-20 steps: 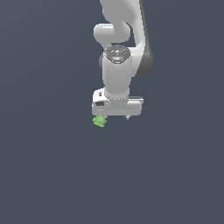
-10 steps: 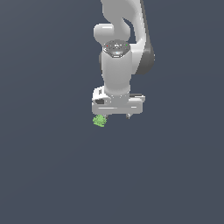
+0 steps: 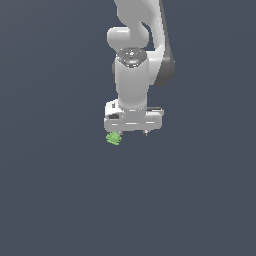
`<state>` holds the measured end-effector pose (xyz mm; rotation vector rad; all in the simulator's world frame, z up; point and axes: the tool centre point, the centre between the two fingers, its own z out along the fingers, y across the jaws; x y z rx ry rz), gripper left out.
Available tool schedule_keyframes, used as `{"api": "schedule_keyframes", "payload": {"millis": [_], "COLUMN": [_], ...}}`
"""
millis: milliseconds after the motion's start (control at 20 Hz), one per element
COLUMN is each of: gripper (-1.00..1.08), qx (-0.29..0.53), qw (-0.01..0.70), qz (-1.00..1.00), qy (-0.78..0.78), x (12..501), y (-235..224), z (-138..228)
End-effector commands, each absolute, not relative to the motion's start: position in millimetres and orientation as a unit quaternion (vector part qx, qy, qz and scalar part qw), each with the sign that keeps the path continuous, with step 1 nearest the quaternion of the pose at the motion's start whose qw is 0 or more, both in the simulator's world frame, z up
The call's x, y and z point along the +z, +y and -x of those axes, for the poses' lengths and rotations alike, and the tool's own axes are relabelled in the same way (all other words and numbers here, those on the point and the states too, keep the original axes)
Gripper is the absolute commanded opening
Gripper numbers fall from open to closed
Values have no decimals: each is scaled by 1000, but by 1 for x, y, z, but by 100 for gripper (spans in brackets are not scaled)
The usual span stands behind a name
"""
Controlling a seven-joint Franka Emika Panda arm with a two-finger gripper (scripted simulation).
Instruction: Pick up the object and move it to a goal position.
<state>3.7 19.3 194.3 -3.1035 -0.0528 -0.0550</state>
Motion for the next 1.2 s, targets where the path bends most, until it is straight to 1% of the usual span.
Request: {"api": "schedule_keyframes", "payload": {"millis": [0,400,1150], "gripper": [100,100,100], "qx": [-18,-16,-10], "qw": [18,12,3], "qz": [999,995,963], "qy": [-29,-97,-270], "x": [192,178,143], "y": [16,3,-30], "z": [-2,7,34]}}
